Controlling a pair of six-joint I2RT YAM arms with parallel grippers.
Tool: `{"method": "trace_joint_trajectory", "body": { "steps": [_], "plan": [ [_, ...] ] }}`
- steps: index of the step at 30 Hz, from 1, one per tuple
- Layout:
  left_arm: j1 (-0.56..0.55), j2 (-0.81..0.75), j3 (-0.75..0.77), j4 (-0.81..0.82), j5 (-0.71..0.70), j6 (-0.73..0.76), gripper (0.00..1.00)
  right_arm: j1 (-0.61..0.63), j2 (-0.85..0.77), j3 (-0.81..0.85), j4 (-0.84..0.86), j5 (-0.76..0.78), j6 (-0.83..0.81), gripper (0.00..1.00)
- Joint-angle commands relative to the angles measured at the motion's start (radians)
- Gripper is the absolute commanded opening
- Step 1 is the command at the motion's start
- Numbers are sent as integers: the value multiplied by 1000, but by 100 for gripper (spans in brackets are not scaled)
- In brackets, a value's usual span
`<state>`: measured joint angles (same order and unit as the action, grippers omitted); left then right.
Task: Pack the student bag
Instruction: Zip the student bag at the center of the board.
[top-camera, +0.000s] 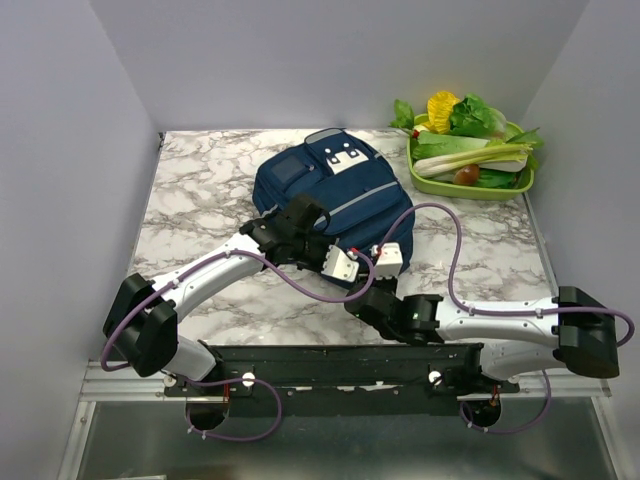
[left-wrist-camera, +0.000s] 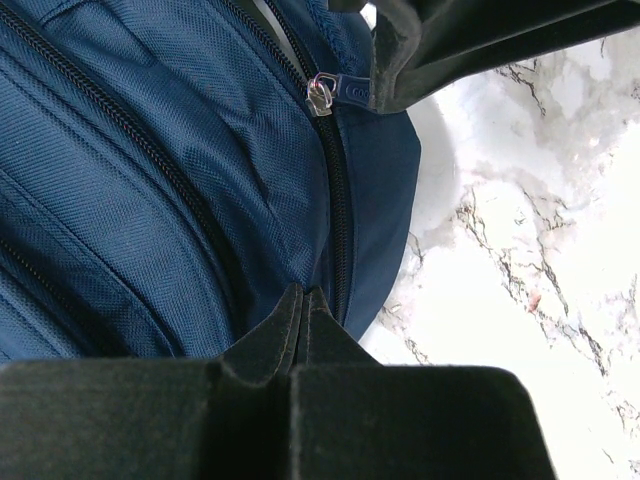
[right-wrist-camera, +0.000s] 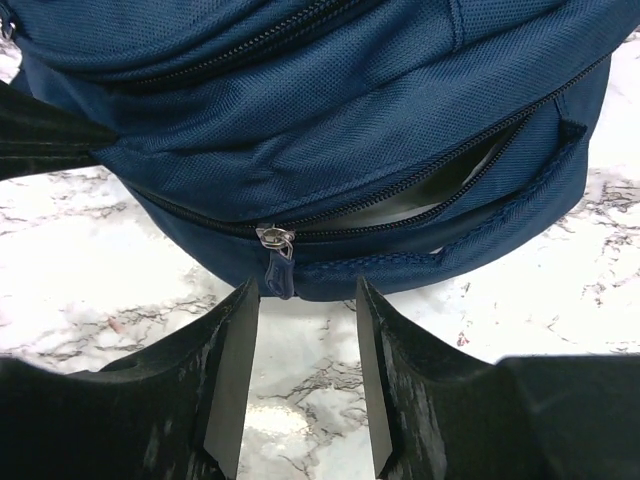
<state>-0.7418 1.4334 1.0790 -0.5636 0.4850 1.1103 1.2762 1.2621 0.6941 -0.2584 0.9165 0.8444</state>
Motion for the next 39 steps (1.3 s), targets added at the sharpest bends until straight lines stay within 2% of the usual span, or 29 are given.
{"method": "trace_joint_trajectory", "body": {
  "steps": [1, 9, 17, 20, 27, 30, 34, 39],
  "plan": [
    [-8, -11, 29, 16, 40, 5, 0, 6, 36, 15, 13, 68, 12, 50],
    [-10, -7, 42, 10, 44, -4, 0, 5, 128, 30, 131, 36, -7, 45],
    [-11, -11, 32, 8, 46, -4, 0, -54, 115, 22, 214, -5, -59, 43],
    [-11, -14, 32, 8, 46, 0, 0, -63, 109, 8, 242, -25, -59, 39],
    [-13, -18, 7, 8, 33, 6, 0, -63, 25, -30, 223, -67, -53, 13],
    [-13, -18, -4, 7, 24, 16, 0, -64, -48, -60, 182, -105, -30, 8],
    [-11, -19, -8, 4, 18, 25, 0, -63, -111, -94, 127, -145, 5, 7],
    [-13, -25, -14, -7, 14, 33, 0, -63, -161, -117, 55, -139, 47, 1]
  ]
}}
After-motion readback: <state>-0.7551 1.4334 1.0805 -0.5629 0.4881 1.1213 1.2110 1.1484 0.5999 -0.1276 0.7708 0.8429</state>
